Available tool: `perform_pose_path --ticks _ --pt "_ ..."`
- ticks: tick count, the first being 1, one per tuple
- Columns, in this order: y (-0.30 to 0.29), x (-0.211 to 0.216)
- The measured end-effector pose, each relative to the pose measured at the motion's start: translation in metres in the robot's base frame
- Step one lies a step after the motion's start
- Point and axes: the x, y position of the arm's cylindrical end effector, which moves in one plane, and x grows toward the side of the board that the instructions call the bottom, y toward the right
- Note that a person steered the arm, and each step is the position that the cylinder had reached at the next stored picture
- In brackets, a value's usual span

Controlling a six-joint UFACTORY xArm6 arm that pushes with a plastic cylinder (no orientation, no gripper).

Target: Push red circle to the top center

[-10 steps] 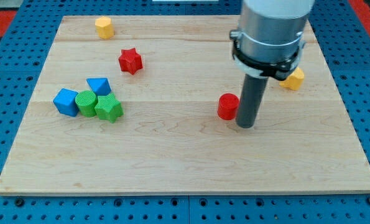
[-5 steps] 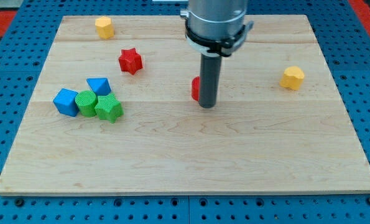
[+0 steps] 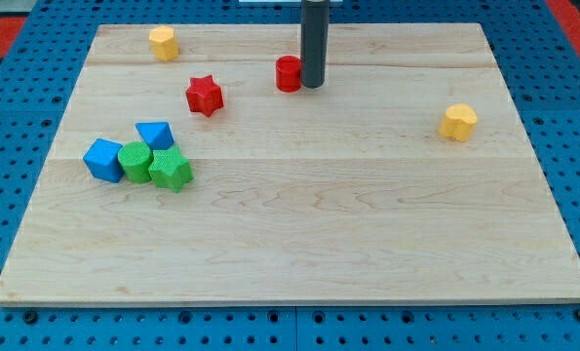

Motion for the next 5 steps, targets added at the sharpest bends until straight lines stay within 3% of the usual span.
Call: perform_pose_path --ticks 1,5 --pt "0.0 0.034" --pt "-0.067 -0.054"
